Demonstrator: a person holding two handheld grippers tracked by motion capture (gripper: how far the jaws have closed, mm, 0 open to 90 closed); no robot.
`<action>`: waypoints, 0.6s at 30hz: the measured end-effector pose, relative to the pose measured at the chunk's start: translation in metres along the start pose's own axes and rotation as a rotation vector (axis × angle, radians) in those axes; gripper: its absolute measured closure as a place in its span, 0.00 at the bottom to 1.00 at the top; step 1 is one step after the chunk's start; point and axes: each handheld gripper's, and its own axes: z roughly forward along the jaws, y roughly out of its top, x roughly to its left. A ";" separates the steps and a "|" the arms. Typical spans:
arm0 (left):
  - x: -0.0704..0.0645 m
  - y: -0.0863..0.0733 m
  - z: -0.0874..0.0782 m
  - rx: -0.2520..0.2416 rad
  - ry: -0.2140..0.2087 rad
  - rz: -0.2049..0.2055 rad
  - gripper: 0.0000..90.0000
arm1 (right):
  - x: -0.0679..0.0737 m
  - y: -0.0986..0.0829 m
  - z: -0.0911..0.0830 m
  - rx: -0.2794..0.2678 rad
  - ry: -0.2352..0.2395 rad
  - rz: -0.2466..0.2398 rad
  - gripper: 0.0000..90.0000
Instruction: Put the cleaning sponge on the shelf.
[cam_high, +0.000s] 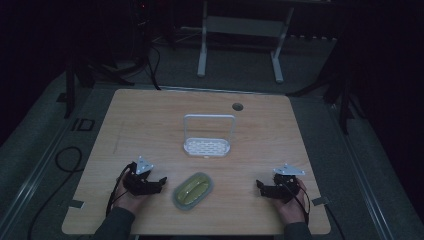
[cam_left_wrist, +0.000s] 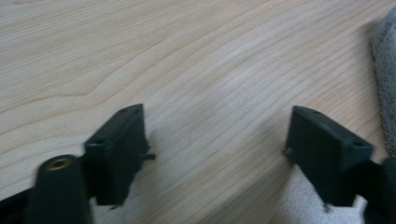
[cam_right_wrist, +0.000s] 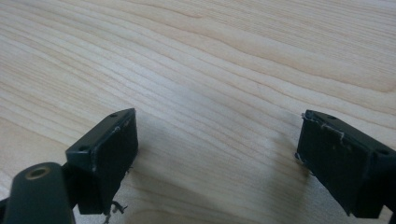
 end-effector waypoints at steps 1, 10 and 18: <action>0.000 0.000 -0.001 0.005 0.002 -0.001 0.28 | 0.000 0.000 0.000 0.000 0.000 -0.001 0.13; -0.004 0.016 -0.017 0.047 0.008 0.041 0.43 | 0.000 0.000 0.000 -0.001 0.000 0.000 0.13; -0.011 0.032 -0.035 0.048 -0.014 0.041 0.51 | 0.000 0.000 0.000 -0.001 0.000 -0.001 0.13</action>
